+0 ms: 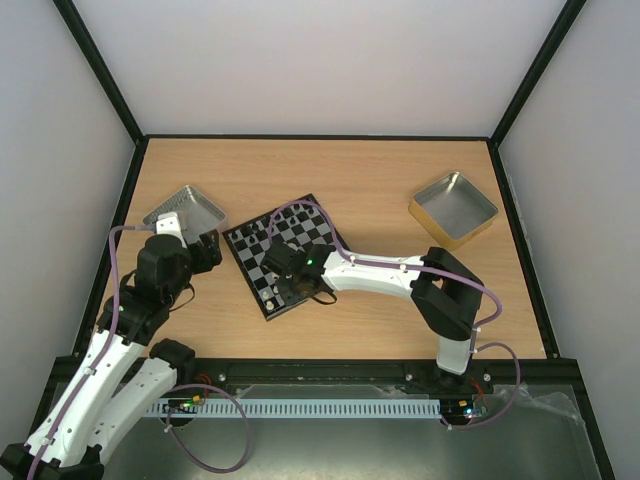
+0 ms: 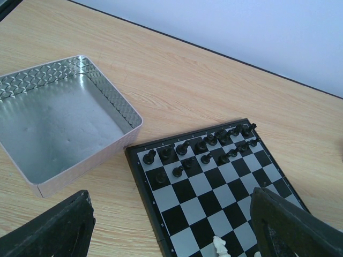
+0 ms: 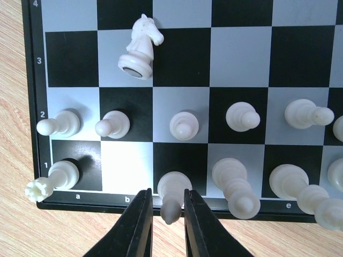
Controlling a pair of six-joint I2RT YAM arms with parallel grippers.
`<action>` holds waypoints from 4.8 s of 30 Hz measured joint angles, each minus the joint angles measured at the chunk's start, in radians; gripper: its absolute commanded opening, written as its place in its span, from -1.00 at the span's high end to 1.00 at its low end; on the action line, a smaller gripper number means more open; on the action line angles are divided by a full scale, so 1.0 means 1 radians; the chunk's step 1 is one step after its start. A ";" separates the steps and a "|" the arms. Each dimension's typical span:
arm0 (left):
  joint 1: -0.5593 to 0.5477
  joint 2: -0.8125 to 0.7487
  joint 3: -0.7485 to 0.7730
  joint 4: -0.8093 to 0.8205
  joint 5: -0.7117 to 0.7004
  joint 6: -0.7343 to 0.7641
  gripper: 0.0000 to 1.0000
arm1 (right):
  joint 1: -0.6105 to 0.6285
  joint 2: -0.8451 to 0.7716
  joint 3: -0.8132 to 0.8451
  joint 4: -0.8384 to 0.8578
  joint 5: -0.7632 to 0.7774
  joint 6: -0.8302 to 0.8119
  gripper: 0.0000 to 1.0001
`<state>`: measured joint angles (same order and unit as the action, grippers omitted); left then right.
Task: Set up the chess pieces on the board
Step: Place the chess piece on the chessboard, then pick up the chess piece from the chessboard, then place the chess piece on the chessboard.
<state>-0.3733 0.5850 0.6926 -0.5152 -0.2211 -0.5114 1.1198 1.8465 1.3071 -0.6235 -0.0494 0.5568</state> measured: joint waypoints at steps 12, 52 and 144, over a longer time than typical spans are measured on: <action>0.000 0.002 0.000 0.000 0.000 0.000 -0.62 | 0.000 0.002 -0.007 0.011 0.005 -0.003 0.89; 0.000 0.005 0.000 0.000 -0.016 0.000 -0.64 | -0.001 0.177 0.172 0.075 0.106 -0.017 0.21; 0.003 0.294 -0.071 0.579 1.006 -0.414 0.95 | -0.189 -0.537 -0.468 0.919 -0.437 -0.415 0.59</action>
<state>-0.3702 0.8787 0.6220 0.0643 0.7849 -0.9257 0.9310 1.3098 0.8387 0.2955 -0.4866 0.1421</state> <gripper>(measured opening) 0.071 0.177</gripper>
